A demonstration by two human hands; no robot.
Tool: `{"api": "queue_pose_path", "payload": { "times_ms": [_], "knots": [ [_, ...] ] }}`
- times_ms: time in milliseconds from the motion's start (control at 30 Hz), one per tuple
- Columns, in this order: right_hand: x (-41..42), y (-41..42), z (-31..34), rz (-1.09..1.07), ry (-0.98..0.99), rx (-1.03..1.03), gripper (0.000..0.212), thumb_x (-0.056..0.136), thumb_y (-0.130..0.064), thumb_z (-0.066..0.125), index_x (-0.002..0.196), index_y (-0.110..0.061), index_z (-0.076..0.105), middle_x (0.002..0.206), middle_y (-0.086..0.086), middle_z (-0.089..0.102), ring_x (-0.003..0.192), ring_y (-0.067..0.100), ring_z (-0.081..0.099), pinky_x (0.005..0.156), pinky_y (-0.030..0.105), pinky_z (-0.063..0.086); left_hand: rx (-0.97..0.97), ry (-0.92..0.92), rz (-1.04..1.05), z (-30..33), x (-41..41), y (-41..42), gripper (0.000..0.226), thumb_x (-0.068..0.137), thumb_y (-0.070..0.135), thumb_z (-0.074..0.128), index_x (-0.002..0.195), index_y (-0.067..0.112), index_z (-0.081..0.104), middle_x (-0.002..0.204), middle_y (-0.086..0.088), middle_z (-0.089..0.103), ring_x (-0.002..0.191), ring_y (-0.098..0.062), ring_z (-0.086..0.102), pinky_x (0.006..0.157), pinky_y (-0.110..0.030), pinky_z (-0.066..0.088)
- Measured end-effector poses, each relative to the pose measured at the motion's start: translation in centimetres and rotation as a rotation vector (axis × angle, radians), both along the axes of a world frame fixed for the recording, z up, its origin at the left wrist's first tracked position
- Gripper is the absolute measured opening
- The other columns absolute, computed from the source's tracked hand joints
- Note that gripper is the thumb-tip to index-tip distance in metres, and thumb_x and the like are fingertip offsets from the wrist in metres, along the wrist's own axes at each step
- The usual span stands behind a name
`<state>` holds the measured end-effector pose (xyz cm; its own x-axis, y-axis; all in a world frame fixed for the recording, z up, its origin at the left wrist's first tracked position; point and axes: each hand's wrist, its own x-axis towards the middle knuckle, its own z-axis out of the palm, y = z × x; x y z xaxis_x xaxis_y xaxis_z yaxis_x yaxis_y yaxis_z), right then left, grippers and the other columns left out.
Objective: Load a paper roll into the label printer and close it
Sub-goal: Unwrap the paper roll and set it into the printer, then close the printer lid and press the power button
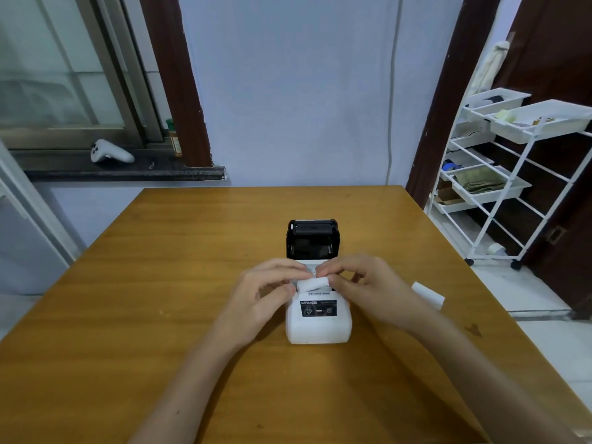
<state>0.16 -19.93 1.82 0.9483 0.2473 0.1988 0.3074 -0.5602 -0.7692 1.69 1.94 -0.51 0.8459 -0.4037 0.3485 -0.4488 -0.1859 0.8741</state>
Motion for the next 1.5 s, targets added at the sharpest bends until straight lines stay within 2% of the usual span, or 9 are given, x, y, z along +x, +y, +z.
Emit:
{"api": "queue_pose_path", "payload": {
  "times_ms": [200,400,500,567,700,800,1167,1333,1500],
  "knots": [
    [-0.6,-0.3,-0.1,0.005,0.012,-0.02,0.027,0.091,-0.016,0.063,0.094,-0.04,0.074,0.112,-0.028,0.065,0.109,-0.008,0.054,0.091,0.022,0.042,0.108,-0.008,0.014,-0.3,0.1,-0.1,0.034,0.081,0.04,0.051,0.102,0.033,0.078,0.117,0.019,0.065,0.119,-0.014,0.055,0.102,-0.051,0.042],
    [-0.3,0.7,1.9,-0.325,-0.2,0.242,0.02,0.092,-0.011,0.056,0.078,-0.017,0.07,0.087,-0.006,0.069,0.08,0.01,0.059,0.068,0.027,0.046,0.089,0.001,0.003,-0.3,-0.1,-0.1,0.033,0.082,0.04,0.053,0.099,0.031,0.079,0.115,0.019,0.065,0.118,-0.015,0.054,0.095,-0.032,0.044],
    [1.9,0.9,3.2,-0.334,-0.182,0.242,0.016,0.096,-0.033,0.052,0.106,-0.032,0.064,0.114,-0.013,0.06,0.104,0.002,0.053,0.086,0.024,0.043,0.076,0.005,-0.006,-0.4,0.0,-0.2,0.034,0.081,0.038,0.054,0.099,0.026,0.08,0.114,0.02,0.063,0.117,-0.014,0.055,0.091,-0.022,0.043],
    [3.4,1.4,3.6,-0.24,-0.022,0.216,0.036,0.097,-0.044,0.047,0.131,-0.037,0.055,0.135,-0.017,0.052,0.123,0.003,0.046,0.103,0.027,0.037,0.077,-0.019,-0.013,-0.5,0.0,-0.2,0.034,0.081,0.036,0.054,0.1,0.024,0.08,0.115,0.018,0.062,0.114,-0.014,0.056,0.091,-0.022,0.044],
    [4.6,2.4,3.0,-0.141,0.083,0.202,0.018,0.1,-0.035,0.046,0.098,-0.034,0.064,0.091,-0.027,0.061,0.086,-0.005,0.055,0.083,0.023,0.039,0.043,-0.029,-0.029,-0.3,-0.1,-0.1,0.036,0.082,0.033,0.055,0.103,0.018,0.079,0.113,0.015,0.063,0.11,-0.01,0.058,0.087,-0.017,0.045],
    [4.1,2.3,2.1,-0.131,0.049,0.264,0.019,0.101,-0.024,0.047,0.103,-0.018,0.064,0.087,-0.012,0.061,0.079,0.004,0.055,0.075,0.022,0.043,0.043,-0.019,-0.029,-0.3,-0.1,-0.2,0.036,0.082,0.034,0.055,0.104,0.018,0.079,0.113,0.015,0.063,0.112,-0.012,0.058,0.089,-0.021,0.047],
    [1.0,1.8,0.2,-0.078,0.09,0.398,0.017,0.091,-0.006,0.057,0.099,-0.016,0.069,0.112,-0.01,0.068,0.109,0.004,0.062,0.094,0.028,0.05,-0.11,-0.276,0.266,0.4,-0.1,0.3,0.027,0.084,0.024,0.049,0.09,0.016,0.074,0.092,-0.001,0.07,0.086,-0.009,0.063,0.071,-0.017,0.046],
    [0.2,1.4,-0.6,-0.056,0.053,0.293,0.02,0.085,-0.001,0.062,0.093,-0.017,0.072,0.121,-0.012,0.064,0.115,-0.006,0.054,0.097,0.023,0.044,0.002,-0.071,0.155,-0.3,0.1,-0.3,0.044,0.085,0.039,0.049,0.128,0.036,0.058,0.132,0.021,0.055,0.12,-0.001,0.052,0.1,-0.021,0.043],
    [0.1,1.4,-0.9,-0.086,0.036,0.296,0.016,0.091,-0.008,0.061,0.095,-0.016,0.075,0.118,-0.012,0.067,0.111,-0.007,0.057,0.097,0.023,0.046,0.113,0.013,0.106,-0.7,0.2,-0.7,0.045,0.089,0.052,0.041,0.126,0.038,0.064,0.139,0.027,0.052,0.133,0.005,0.042,0.115,-0.035,0.034]
  ]
}}
